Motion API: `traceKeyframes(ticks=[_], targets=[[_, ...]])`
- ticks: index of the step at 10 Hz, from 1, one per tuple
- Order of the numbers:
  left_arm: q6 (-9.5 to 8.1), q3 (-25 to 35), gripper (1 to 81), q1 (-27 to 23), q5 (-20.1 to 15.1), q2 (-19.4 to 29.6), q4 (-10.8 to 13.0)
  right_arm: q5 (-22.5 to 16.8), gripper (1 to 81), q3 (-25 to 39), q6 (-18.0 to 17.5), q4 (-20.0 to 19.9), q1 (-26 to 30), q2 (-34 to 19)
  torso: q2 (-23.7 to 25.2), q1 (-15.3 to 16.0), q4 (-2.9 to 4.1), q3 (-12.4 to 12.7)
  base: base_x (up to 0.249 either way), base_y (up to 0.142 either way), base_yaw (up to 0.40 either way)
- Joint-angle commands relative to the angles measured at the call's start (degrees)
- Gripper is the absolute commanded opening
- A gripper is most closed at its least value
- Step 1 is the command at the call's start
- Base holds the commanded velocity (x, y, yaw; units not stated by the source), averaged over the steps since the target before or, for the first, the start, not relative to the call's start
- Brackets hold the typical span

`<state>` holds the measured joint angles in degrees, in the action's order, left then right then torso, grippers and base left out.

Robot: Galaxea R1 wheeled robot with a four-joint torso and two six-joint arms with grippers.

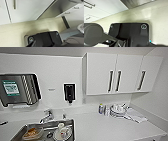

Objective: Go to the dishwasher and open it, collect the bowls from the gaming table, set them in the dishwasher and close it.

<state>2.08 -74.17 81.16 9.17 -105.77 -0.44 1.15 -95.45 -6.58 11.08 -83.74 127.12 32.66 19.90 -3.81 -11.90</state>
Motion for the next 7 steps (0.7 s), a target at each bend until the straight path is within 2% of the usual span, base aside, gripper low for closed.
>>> traceKeyframes(ticks=[1, 4, 5, 6, 7], targets=[[-0.06, 19.76, 81.1, -2.45, 9.29, 20.06, 7.38, -2.2, 81.1, 6.08, -1.85, -1.24, 6.78, -6.5, 5.6, 3.61, 0.0, 0.11, 0.0, 0.0, 0.0], [-0.68, 25.82, 81.1, -9.99, 8.32, 26.21, 7.12, -2.29, 81.1, 6.34, -1.94, -2.02, 8.89, -6.41, 10.54, 6.75, 0.0, -1.11, 0.0, 0.0, 0.0], [-0.68, 27.4, 81.1, -13.08, 7.02, 26.92, 6.86, -2.38, 81.1, 6.6, -1.94, -2.64, 9.68, -6.59, 12.79, 8.15, 0.0, -3.3, 0.0, 0.0, 0.0], [-0.68, 28.9, 81.1, -15.88, 4.81, 27.18, 6.85, -2.29, 81.1, 6.87, -1.94, -3.08, 10.03, -7.03, 14.78, 9.39, 0.0, -6.62, 0.0, 0.0, 0.0], [-0.68, 30.91, 81.1, -17.74, 1.74, 26.92, 7.38, -2.2, 81.1, 7.65, -1.94, -4.13, 10.55, -7.81, 16.42, 10.27, 0.0, -7.01, 0.0, 0.0, 0.0]])
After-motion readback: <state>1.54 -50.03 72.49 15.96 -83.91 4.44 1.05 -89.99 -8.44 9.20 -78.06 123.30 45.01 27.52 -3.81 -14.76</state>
